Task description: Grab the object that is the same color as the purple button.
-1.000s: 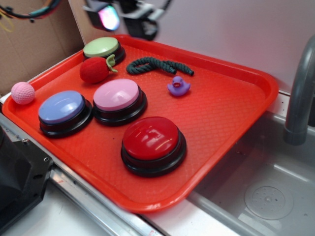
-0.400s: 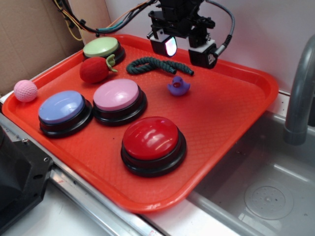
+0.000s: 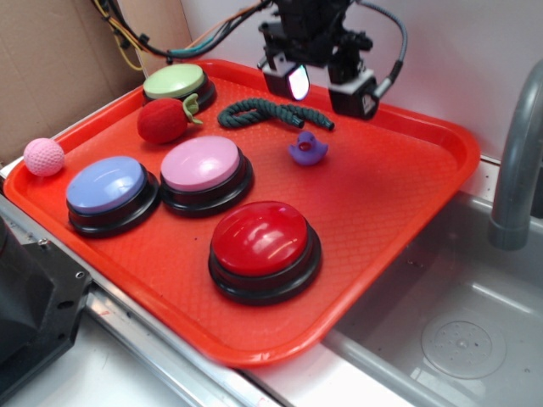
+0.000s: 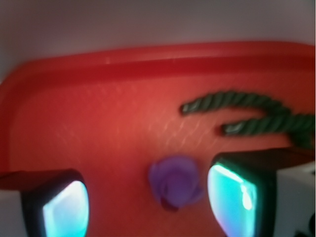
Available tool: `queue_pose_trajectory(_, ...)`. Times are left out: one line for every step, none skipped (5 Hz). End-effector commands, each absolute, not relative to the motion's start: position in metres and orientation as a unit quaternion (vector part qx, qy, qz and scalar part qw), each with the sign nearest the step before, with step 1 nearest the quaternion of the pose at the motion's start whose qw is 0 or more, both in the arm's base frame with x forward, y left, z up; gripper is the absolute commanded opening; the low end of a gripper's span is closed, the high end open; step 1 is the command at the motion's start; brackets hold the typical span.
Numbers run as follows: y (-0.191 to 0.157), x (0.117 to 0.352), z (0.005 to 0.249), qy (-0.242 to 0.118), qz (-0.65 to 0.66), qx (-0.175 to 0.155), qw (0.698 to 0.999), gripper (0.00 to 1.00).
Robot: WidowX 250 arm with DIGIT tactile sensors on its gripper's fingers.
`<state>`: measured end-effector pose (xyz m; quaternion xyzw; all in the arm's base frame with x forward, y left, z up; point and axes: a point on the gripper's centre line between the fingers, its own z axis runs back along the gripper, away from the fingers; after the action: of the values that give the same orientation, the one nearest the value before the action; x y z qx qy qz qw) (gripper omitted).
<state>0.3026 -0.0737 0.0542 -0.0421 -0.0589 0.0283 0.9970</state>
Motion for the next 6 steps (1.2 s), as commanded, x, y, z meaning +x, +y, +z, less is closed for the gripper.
queue_pose_trajectory(-0.065, 0.304, 0.046, -0.081, 0.025, -0.039, 0.996, 1.00)
queue_pose_trajectory(-0.075, 0.313, 0.038, -0.078, 0.004, -0.031, 0.996, 1.00)
queue_pose_trajectory(-0.080, 0.318, 0.036, -0.075, 0.003, -0.018, 0.997, 0.00)
queue_pose_trajectory(-0.075, 0.319, 0.035, -0.071, 0.010, -0.012, 0.997, 0.00)
queue_pose_trajectory(-0.070, 0.309, 0.064, -0.081, 0.017, -0.018, 0.996, 0.00)
queue_pose_trajectory(-0.067, 0.290, 0.112, -0.088, 0.032, -0.041, 0.995, 0.00)
